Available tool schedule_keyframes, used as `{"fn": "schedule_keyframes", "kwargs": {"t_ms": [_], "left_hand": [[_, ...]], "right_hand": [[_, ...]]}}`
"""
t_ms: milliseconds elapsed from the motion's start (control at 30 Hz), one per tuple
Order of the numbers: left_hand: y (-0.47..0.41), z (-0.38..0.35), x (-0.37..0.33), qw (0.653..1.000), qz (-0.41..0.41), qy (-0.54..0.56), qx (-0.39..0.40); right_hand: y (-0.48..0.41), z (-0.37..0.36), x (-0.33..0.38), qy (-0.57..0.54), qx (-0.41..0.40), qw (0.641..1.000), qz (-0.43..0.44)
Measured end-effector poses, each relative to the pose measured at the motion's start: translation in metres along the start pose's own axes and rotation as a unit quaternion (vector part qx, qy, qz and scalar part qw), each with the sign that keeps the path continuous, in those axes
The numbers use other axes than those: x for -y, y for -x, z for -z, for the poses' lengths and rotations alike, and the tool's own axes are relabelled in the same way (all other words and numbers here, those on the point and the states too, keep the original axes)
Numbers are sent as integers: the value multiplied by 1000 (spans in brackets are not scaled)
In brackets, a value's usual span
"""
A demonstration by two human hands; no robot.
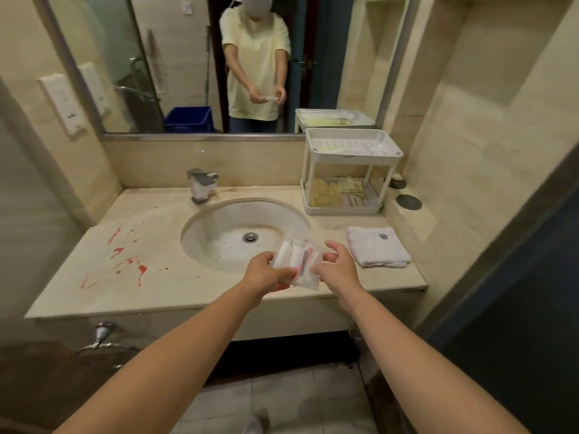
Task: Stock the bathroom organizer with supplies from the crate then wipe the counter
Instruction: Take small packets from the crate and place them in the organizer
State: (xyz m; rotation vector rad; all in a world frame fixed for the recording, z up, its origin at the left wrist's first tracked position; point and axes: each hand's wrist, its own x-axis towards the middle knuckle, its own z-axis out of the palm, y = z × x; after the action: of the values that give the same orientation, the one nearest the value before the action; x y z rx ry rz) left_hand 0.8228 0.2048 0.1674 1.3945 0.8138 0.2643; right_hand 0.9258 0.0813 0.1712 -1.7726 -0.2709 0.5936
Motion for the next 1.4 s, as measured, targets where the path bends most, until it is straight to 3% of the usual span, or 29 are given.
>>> {"fn": "schedule_keyframes", "kwargs": {"t_ms": [233,467,800,933,1167,1400], "left_hand": [[-70,-31,-35,997,-26,6,68],[-131,-49,-66,986,-68,-74,130],[-189,-55,-77,931,-217,-208,205],[-205,-60,-75,911,-232,-238,244],[-238,-78,-72,890,-251,-296,238],[-287,-119,-73,907,-209,-305,201]], "right_hand": [[-49,14,21,-38,-24,999,-4],[-94,21,41,-81,-69,994,-3],[-134,25,43,-90,-106,990,-3],[-143,35,41,-52,-110,992,-7],[-176,57,33,-39,-112,993,-22],[-245,90,31,2,-97,995,-38]]}}
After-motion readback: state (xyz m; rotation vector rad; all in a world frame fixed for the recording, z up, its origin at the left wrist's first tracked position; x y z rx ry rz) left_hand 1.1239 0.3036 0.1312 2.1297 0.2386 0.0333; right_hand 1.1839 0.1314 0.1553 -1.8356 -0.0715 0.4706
